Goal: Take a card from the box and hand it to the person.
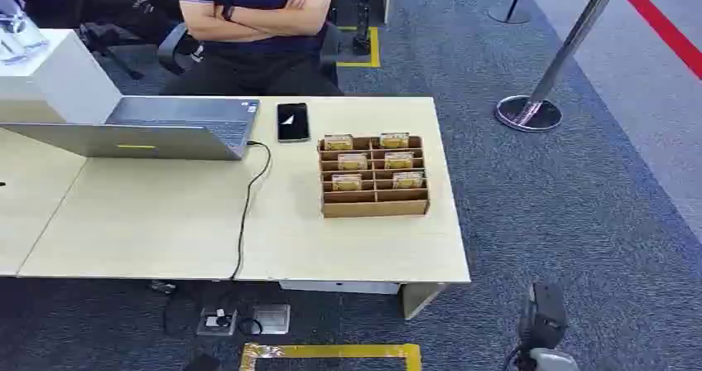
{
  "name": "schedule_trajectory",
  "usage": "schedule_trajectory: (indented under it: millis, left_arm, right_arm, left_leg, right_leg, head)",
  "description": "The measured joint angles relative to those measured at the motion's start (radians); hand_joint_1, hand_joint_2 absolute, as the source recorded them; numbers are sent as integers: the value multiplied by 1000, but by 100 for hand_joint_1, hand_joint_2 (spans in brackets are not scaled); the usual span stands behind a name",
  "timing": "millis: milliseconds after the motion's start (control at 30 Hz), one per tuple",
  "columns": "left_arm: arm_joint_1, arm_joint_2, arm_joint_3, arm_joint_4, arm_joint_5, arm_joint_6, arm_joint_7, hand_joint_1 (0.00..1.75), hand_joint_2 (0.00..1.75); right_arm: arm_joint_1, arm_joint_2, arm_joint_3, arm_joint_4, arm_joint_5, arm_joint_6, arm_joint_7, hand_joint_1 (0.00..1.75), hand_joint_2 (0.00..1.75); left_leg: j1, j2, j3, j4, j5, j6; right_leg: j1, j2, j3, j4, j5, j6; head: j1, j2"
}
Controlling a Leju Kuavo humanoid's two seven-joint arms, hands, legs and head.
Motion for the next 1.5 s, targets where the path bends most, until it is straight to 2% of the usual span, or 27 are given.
schedule_trajectory:
  millis: [133, 200, 333, 367, 500, 667, 767, 900, 967, 1100, 1267, 1400, 1500]
  left_arm:
    - [1, -3, 42, 4, 20, 2, 3, 0, 0]
    - [1, -4, 48, 5, 18, 1, 8, 0, 0]
    - [1, -4, 57, 5, -1, -2, 19, 0, 0]
    - [1, -4, 57, 5, -17, -5, 21, 0, 0]
    - [0, -4, 55, 5, -37, -11, 23, 0, 0]
    - [4, -4, 55, 5, -36, -8, 4, 0, 0]
    - [5, -4, 55, 5, -36, -2, -2, 0, 0]
    - [9, -4, 55, 5, -36, -2, -2, 0, 0]
    - [9, -4, 55, 5, -36, -4, -2, 0, 0]
    - [9, -5, 58, 5, -14, -2, 14, 0, 0]
    - [9, -11, 69, 5, 21, 18, 36, 0, 0]
    - [9, -19, 101, 5, 73, 49, 13, 0, 0]
    - [7, -23, 138, 5, 130, 55, -8, 0, 0]
  right_arm:
    - [-53, -27, -4, -19, -22, 21, -94, 0, 0]
    - [-82, -34, -4, -37, -46, 54, -166, 0, 0]
    - [-134, -31, 22, -103, -108, 114, -280, 0, 0]
    - [-137, -25, 42, -138, -132, 126, -289, 0, 0]
    - [-115, 2, 194, -339, -251, 116, -255, 0, 0]
    - [9, 19, 464, -702, -313, -2, -222, 0, 0]
    - [74, 19, 598, -868, -267, -84, -230, 0, 0]
    - [137, 18, 729, -1007, -90, -270, -236, 0, 0]
    - [160, 15, 783, -1050, 12, -345, -227, 0, 0]
    - [184, 14, 876, -1086, 206, -428, -144, 0, 0]
    - [189, 16, 962, -1093, 296, -476, -91, 0, 0]
    - [186, 16, 997, -1093, 307, -485, -63, 0, 0]
    - [180, 19, 999, -1092, 393, -486, -40, 0, 0]
  left_leg:
    - [0, 0, 0, 0, 0, 0]
    - [0, 0, 0, 0, 0, 0]
    - [0, 0, 0, 0, 1, 0]
    - [0, 0, 0, 0, 1, 0]
    - [0, 0, 0, 0, 1, 0]
    - [0, 0, -1, 0, 1, 0]
    - [0, 0, -1, 0, 1, 0]
    - [0, 0, -1, 0, 1, 0]
    - [0, 0, -1, 0, 1, 0]
    - [0, 0, -1, 0, 1, 0]
    - [0, 0, -1, 0, 1, 0]
    - [0, 0, -1, 0, 1, 0]
    - [0, 0, -1, 0, 1, 0]
  right_leg:
    - [0, 0, 0, 0, 0, 0]
    - [0, 0, 0, 0, 0, 0]
    - [0, 0, 0, 1, 1, 0]
    - [0, 0, 0, 1, 1, 0]
    - [0, 0, 0, 1, 1, 0]
    - [0, 1, -2, 1, 1, 0]
    - [0, 1, -2, 1, 1, 0]
    - [0, 1, -1, 1, 1, 0]
    - [0, 1, -1, 1, 1, 0]
    - [0, 1, -1, 1, 1, 0]
    - [0, 1, -1, 1, 1, 0]
    - [0, 1, -1, 1, 1, 0]
    - [0, 1, -1, 1, 1, 0]
  head:
    - [0, 0]
    - [0, 0]
    - [-1, 0]
    - [-1, 0]
    - [-2, 0]
    - [0, 0]
    - [-1, 0]
    - [-1, 0]
    - [0, 0]
    - [0, 0]
    - [-1, 0]
    - [0, 0]
    - [0, 0]
